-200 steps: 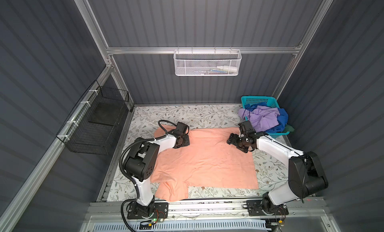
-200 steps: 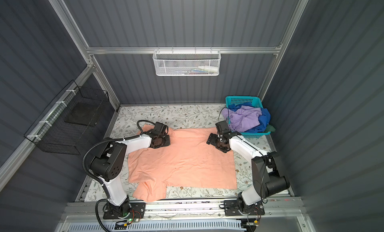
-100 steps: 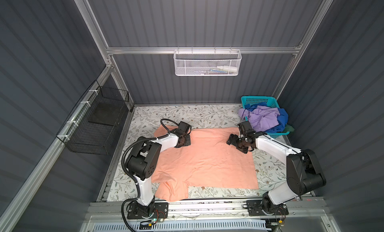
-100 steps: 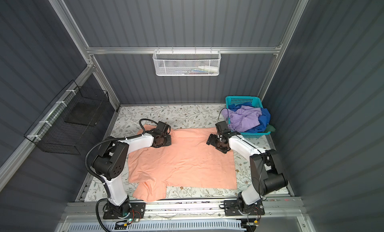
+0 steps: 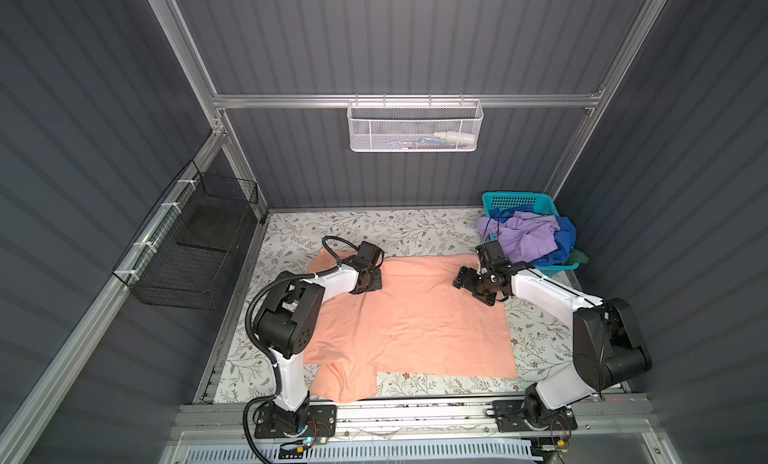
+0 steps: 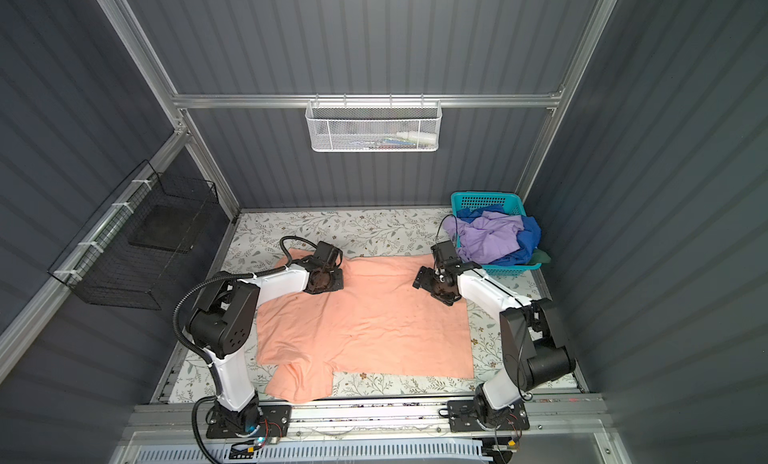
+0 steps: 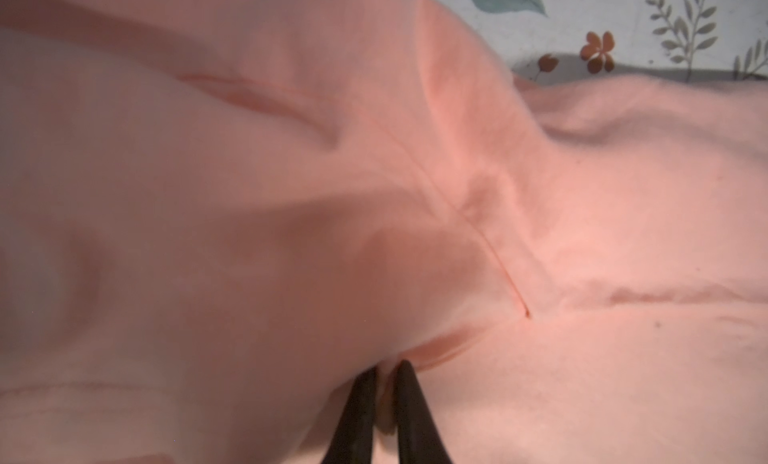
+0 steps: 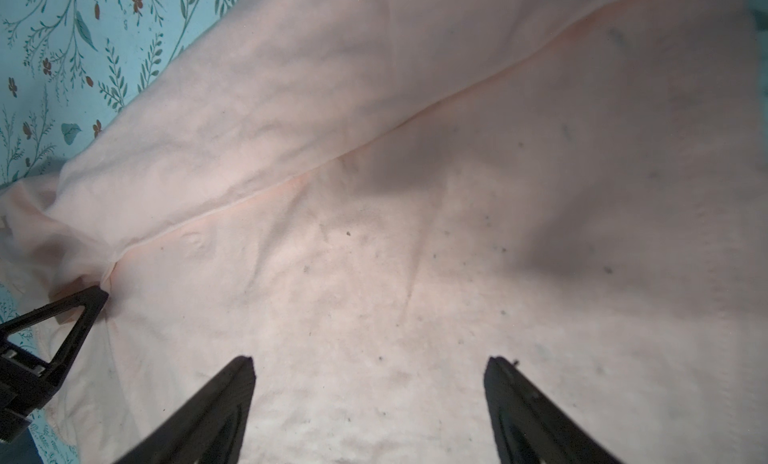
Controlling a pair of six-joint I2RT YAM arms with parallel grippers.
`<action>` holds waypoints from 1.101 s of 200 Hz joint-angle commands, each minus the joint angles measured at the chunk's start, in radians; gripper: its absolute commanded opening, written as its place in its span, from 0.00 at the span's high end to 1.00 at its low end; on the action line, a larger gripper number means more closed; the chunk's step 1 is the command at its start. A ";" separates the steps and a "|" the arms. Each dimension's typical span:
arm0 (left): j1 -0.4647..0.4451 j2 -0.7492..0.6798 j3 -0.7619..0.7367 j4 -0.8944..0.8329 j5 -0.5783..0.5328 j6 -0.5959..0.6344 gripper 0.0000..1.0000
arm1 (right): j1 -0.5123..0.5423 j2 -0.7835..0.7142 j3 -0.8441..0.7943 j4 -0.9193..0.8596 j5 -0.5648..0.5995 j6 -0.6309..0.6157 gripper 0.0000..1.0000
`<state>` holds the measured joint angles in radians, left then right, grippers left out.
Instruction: Fold and stack the t-shirts
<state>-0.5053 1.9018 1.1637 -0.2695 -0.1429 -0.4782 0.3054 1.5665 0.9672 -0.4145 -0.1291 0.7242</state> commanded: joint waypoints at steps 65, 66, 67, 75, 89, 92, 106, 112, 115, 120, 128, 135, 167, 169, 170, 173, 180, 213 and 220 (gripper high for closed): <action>-0.009 -0.021 0.011 -0.109 -0.011 0.000 0.85 | -0.002 0.034 0.028 -0.006 -0.018 -0.006 0.12; -0.009 -0.022 0.011 -0.109 -0.012 0.000 0.85 | -0.004 0.034 0.028 -0.006 -0.018 -0.006 0.12; -0.009 -0.022 0.012 -0.109 -0.012 0.000 0.85 | -0.003 0.034 0.028 -0.006 -0.018 -0.006 0.12; -0.008 -0.028 0.010 -0.107 -0.015 -0.003 0.85 | -0.004 0.033 0.031 -0.008 -0.017 -0.008 0.12; -0.008 -0.033 0.009 -0.105 -0.011 -0.005 0.85 | -0.003 0.033 0.034 -0.010 -0.013 -0.008 0.12; -0.008 -0.034 0.009 -0.105 -0.011 -0.005 0.85 | -0.004 0.035 0.034 -0.010 -0.015 -0.009 0.12; -0.009 -0.034 0.011 -0.105 -0.007 -0.005 0.86 | -0.003 0.038 0.036 -0.008 -0.018 -0.006 0.12; -0.009 -0.034 0.012 -0.107 -0.006 -0.004 0.86 | -0.003 0.039 0.036 -0.008 -0.019 -0.004 0.12; -0.009 -0.034 0.012 -0.108 -0.006 -0.004 0.86 | -0.004 0.039 0.036 -0.008 -0.023 -0.004 0.12; -0.009 -0.035 0.012 -0.107 -0.006 -0.004 0.86 | -0.003 0.041 0.035 -0.006 -0.024 -0.003 0.12; -0.009 -0.038 0.014 -0.108 -0.007 -0.004 0.87 | -0.003 0.042 0.033 -0.004 -0.025 -0.002 0.12; -0.009 -0.040 0.014 -0.108 -0.010 -0.004 0.88 | -0.003 0.039 0.031 -0.005 -0.026 0.000 0.12; -0.009 -0.048 0.020 -0.111 -0.012 -0.007 0.88 | -0.003 0.036 0.028 -0.006 -0.023 0.000 0.12; -0.008 -0.047 0.020 -0.110 -0.011 -0.007 0.88 | -0.004 0.036 0.028 -0.006 -0.024 -0.001 0.12; -0.007 -0.047 0.020 -0.110 -0.011 -0.007 0.88 | -0.003 0.036 0.028 -0.006 -0.023 -0.002 0.12; -0.008 -0.047 0.021 -0.111 -0.012 -0.007 0.88 | -0.003 0.036 0.028 -0.006 -0.023 -0.002 0.12; -0.009 -0.049 0.021 -0.111 -0.013 -0.008 0.88 | -0.004 0.036 0.028 -0.006 -0.021 -0.002 0.12; -0.009 -0.051 0.028 -0.115 -0.013 -0.010 0.87 | -0.003 0.036 0.028 -0.005 -0.023 -0.003 0.12; -0.009 -0.053 0.031 -0.114 -0.013 -0.010 0.86 | -0.003 0.036 0.028 -0.005 -0.024 -0.002 0.12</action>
<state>-0.5053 1.8801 1.1725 -0.3389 -0.1432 -0.4812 0.3054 1.5925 0.9802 -0.4126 -0.1516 0.7250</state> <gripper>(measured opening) 0.131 0.879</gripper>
